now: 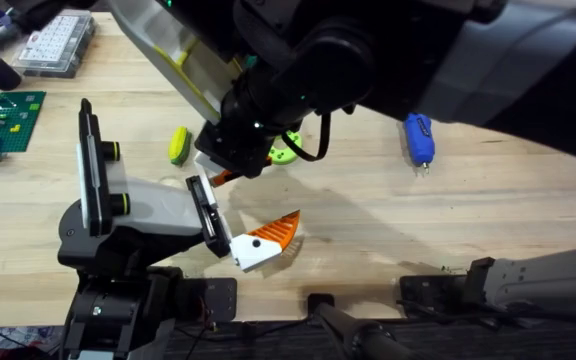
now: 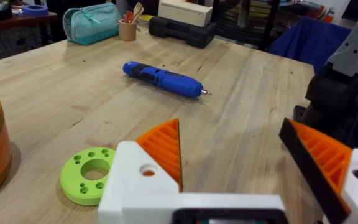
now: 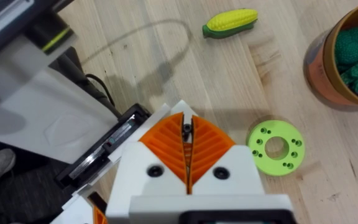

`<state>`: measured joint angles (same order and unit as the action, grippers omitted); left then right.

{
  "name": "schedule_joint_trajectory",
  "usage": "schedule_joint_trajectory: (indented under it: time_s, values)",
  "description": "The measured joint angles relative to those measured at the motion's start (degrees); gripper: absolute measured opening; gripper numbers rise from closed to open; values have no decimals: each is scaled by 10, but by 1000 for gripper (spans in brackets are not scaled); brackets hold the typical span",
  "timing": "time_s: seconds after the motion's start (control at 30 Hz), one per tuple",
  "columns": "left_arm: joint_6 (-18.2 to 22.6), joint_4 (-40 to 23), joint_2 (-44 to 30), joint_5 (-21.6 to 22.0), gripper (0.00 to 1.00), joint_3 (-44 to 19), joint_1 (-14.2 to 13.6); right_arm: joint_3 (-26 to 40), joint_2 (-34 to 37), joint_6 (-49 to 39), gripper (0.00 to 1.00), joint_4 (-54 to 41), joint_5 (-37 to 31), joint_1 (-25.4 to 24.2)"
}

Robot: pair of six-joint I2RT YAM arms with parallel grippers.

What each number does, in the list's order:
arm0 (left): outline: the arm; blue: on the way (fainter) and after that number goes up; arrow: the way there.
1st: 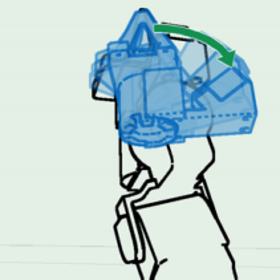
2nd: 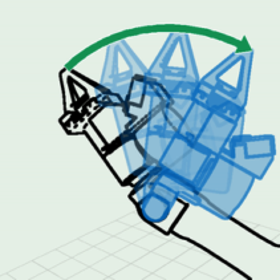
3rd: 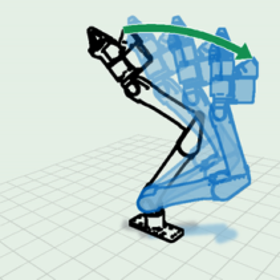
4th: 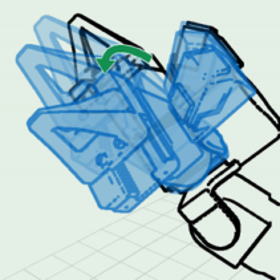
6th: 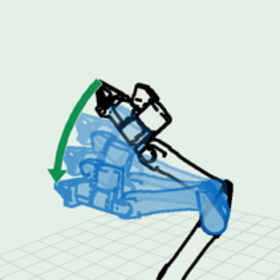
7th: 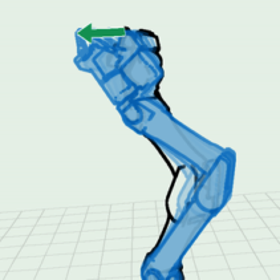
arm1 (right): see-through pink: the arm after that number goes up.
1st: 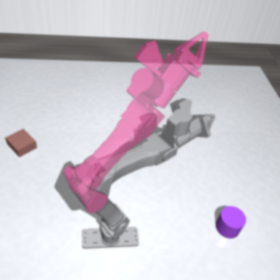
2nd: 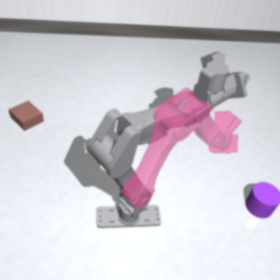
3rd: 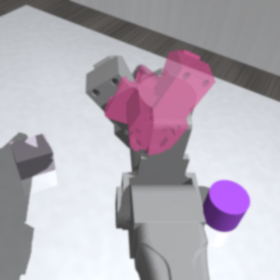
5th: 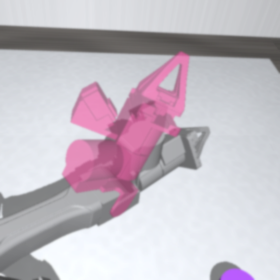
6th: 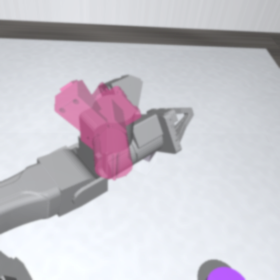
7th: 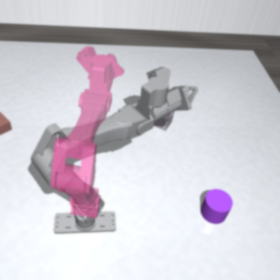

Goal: Pick up the gripper from the table and insert it into the empty holder that is missing its gripper. Then pick up a screw, insert it into the mounting hole, and use the screwdriver to tighten it. Finally, clean up the table by picking up the vegetable and placing it into the bucket.

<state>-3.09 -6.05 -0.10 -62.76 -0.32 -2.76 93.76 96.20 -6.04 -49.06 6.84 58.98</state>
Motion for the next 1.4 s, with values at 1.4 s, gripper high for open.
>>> schedule_joint_trajectory:
  time_s: [1.4]
  values:
    - [-3, 0, 0, -4, 986, 0, 0, -18, -140, 9, 14, -23, 19, 0]
